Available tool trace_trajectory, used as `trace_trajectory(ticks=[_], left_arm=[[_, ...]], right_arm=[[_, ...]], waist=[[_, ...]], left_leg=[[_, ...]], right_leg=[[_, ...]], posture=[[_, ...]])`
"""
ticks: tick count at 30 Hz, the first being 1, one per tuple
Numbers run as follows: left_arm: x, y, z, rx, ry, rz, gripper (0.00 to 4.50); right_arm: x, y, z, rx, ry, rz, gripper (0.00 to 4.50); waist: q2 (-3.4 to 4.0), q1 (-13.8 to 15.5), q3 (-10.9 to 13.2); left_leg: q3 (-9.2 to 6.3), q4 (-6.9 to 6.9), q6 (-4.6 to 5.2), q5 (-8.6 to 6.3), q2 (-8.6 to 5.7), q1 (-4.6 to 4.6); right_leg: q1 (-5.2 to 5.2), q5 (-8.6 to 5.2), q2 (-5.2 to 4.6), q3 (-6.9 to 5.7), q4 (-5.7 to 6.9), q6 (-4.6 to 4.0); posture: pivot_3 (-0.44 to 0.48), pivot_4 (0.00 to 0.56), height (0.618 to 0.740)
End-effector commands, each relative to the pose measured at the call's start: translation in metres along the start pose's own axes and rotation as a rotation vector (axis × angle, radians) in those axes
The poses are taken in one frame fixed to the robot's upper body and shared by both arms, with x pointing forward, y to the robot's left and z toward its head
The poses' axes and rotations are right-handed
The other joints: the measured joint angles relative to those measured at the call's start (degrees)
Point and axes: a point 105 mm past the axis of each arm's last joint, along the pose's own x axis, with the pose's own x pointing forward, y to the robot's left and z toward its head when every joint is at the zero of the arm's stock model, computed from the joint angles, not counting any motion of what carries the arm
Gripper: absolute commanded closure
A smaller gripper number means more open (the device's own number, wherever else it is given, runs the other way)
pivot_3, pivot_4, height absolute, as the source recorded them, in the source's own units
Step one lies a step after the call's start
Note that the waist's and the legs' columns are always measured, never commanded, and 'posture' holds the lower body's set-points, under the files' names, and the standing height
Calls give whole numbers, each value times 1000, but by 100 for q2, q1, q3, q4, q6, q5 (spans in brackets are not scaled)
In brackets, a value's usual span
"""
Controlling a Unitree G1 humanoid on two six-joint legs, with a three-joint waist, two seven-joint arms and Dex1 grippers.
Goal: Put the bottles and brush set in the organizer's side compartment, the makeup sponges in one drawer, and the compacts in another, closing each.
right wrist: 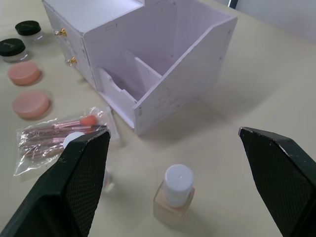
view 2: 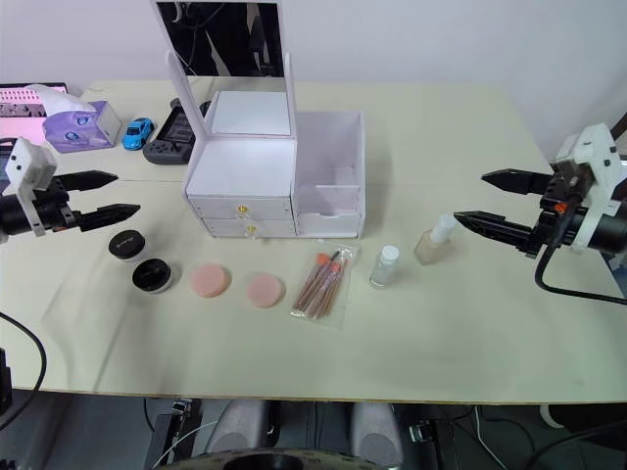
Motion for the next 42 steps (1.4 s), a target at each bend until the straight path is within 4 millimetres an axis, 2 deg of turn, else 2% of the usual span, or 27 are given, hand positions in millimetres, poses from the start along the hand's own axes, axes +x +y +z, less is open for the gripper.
trace_trajectory(ticks=[1,6,10,14,16,19,21,24,26,30,33,38,42], left_arm=[[-5,6,17,48,-50,28,0],[-1,0,29,56,-79,-27,0],[12,-25,65,41,-168,-208,0],[31,-57,107,51,-238,-397,0],[45,-79,122,130,-219,-483,0],[63,-112,153,185,-289,-577,0],[77,-134,165,248,-330,-630,0],[92,-164,175,294,-373,-726,0],[101,-185,179,282,-383,-803,0],[120,-209,180,254,-343,-886,0],[125,-214,182,251,-334,-917,0],[127,-216,181,251,-324,-949,0],[128,-206,178,248,-374,-898,0]], right_arm=[[1,1,11,-25,-31,-7,73],[-1,-1,12,-33,-21,-31,73],[-5,5,26,-37,-39,-32,73],[-8,20,36,-56,-44,-33,73],[-8,25,38,-79,-39,-69,73],[-9,33,37,-103,-31,-133,73],[-12,41,36,-106,-36,-172,73],[-15,53,32,-87,-58,-210,73],[-19,63,22,-54,-50,-249,73],[-27,90,-4,36,-29,-328,73],[-33,100,-18,101,-17,-399,73],[-38,102,-36,162,0,-490,73],[-32,89,-45,162,6,-563,73]], waist=[[-1,1,-1],[-1,15,-1],[-2,20,0],[-3,20,1],[-4,16,0],[-5,18,0],[-7,19,2],[-8,22,1],[-10,22,2],[-13,32,2],[-8,9,1],[-9,-3,1],[-7,7,0]], left_leg=[[0,0,0,0,0,0],[0,0,0,0,0,0],[0,2,0,0,0,-2],[-2,6,-1,0,-1,-2],[-2,7,-1,0,-1,-1],[-2,8,-1,0,-2,1],[-2,9,-1,0,-2,1],[-3,9,0,1,-2,3],[-3,9,0,1,-1,4],[-13,10,1,1,1,4],[-18,9,2,0,2,5],[-5,12,2,0,2,21],[-17,17,2,0,3,27]], right_leg=[[0,0,0,0,0,0],[0,0,1,1,0,0],[1,0,1,3,0,0],[5,0,1,4,1,1],[8,0,2,5,0,2],[13,0,4,9,-3,3],[13,0,6,13,-4,4],[13,1,9,17,-4,4],[14,1,11,19,-4,4],[17,0,25,26,-6,4],[18,-1,35,39,-6,2],[18,-13,47,76,-13,-21],[16,-8,70,96,-15,-30]], posture=[[0,150,739],[0,150,739],[0,150,739],[0,150,739],[0,150,739],[0,150,739],[0,150,739],[0,150,739],[0,150,739],[0,150,739],[0,150,739],[0,150,739],[0,150,739]])
